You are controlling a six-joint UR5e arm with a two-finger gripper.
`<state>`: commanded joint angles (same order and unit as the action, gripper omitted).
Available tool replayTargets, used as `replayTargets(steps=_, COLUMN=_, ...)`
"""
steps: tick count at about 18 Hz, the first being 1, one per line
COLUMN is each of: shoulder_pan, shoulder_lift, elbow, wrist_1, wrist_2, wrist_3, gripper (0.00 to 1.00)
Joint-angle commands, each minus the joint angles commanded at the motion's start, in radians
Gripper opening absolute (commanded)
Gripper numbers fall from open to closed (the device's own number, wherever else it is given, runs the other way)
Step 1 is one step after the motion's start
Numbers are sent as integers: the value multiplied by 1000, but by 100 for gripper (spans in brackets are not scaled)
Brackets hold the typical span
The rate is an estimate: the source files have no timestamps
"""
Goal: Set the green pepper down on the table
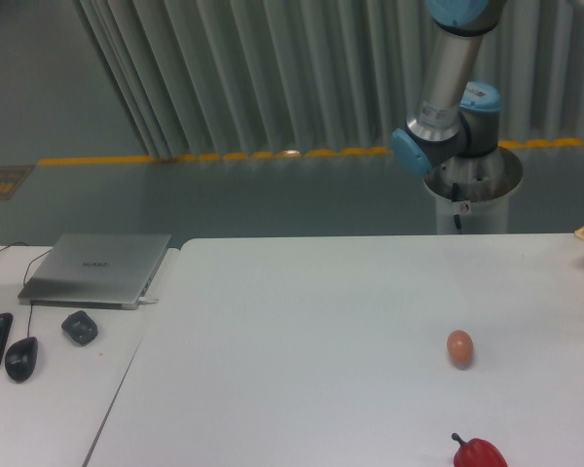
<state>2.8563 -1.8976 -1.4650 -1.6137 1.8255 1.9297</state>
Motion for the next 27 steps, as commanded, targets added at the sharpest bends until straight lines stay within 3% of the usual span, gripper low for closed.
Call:
replayTargets(steps=8, shoulder_pan=-3, shoulder_lift=14, elbow=9, wrist_1=11, wrist_2=-314, wrist_3=-228, gripper=38)
replayTargets(steps=13, shoulder_pan=-70, shoulder_lift=3, elbow=21, wrist_1=35, wrist_2=-342, wrist_3=-374, gripper=38)
replayTargets(steps=18, shoulder_pan=-158, shoulder_lift=-12, elbow=9, wrist_1=112, wrist_2=-358, wrist_3=-546, gripper=38)
replayTargets(steps=20, shoulder_pan=-193, shoulder_lift=-26, elbow=8, wrist_1=171, wrist_2=-356, wrist_3=-654, gripper=38)
replayTargets(steps=27, shoulder_pan=-250, shoulder_lift=-52, elbow=-5, wrist_1=280, wrist_2=-354, wrist_3=-853, gripper=38)
